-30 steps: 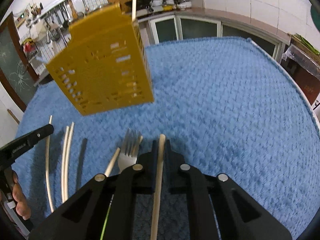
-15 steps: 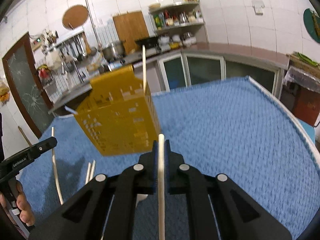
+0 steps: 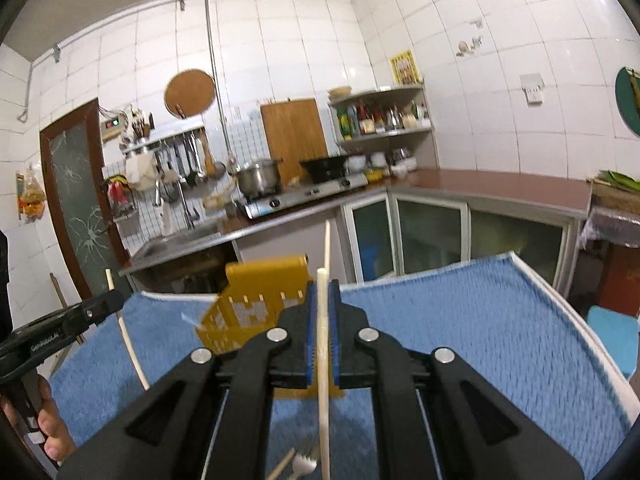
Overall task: Organize utensils
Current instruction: 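Carry both chopsticks up to the yellow caddy and lower them inside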
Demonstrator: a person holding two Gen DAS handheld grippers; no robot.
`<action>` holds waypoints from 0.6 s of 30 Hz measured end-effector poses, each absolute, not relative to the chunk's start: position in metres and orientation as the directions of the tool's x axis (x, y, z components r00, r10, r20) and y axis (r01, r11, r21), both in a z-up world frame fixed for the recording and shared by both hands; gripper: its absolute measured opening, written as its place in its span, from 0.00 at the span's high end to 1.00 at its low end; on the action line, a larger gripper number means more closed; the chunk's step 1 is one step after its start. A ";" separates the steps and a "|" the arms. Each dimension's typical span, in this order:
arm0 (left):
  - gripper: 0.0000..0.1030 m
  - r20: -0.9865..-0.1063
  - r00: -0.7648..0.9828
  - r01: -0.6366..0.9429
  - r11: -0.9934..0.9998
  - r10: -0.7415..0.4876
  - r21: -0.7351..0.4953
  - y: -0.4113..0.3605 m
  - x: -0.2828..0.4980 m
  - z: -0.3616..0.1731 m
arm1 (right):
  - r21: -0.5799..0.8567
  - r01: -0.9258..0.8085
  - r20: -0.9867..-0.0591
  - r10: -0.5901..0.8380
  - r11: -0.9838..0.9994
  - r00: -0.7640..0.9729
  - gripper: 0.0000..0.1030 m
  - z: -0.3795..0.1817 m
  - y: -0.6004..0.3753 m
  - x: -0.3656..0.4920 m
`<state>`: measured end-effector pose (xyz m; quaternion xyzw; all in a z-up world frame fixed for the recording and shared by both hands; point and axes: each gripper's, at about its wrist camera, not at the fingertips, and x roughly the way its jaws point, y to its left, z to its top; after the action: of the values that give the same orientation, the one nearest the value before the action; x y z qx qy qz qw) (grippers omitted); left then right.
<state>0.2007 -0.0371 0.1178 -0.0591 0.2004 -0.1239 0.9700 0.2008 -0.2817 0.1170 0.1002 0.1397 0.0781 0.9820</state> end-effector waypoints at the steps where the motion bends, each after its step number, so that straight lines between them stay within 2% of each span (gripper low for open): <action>1: 0.96 -0.365 0.893 0.217 0.962 -0.264 -0.164 -0.038 0.200 0.124 | 0.219 -0.133 -0.250 0.187 0.967 0.950 0.94 0.122 -0.283 0.203; 11: 0.96 -0.264 0.936 0.199 0.969 -0.232 -0.146 -0.056 0.220 0.184 | 0.210 -0.206 -0.134 0.237 0.956 0.962 0.94 0.193 -0.282 0.219; 18: 0.96 -0.187 0.964 0.175 0.981 -0.187 -0.081 -0.074 0.251 0.221 | 0.177 -0.220 -0.060 0.234 0.959 0.970 0.94 0.237 -0.270 0.245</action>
<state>0.2509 -0.0736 0.2205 -0.0319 0.0975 -0.0913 0.9905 0.2448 -0.2698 0.2373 0.0848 0.0404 0.1149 0.9889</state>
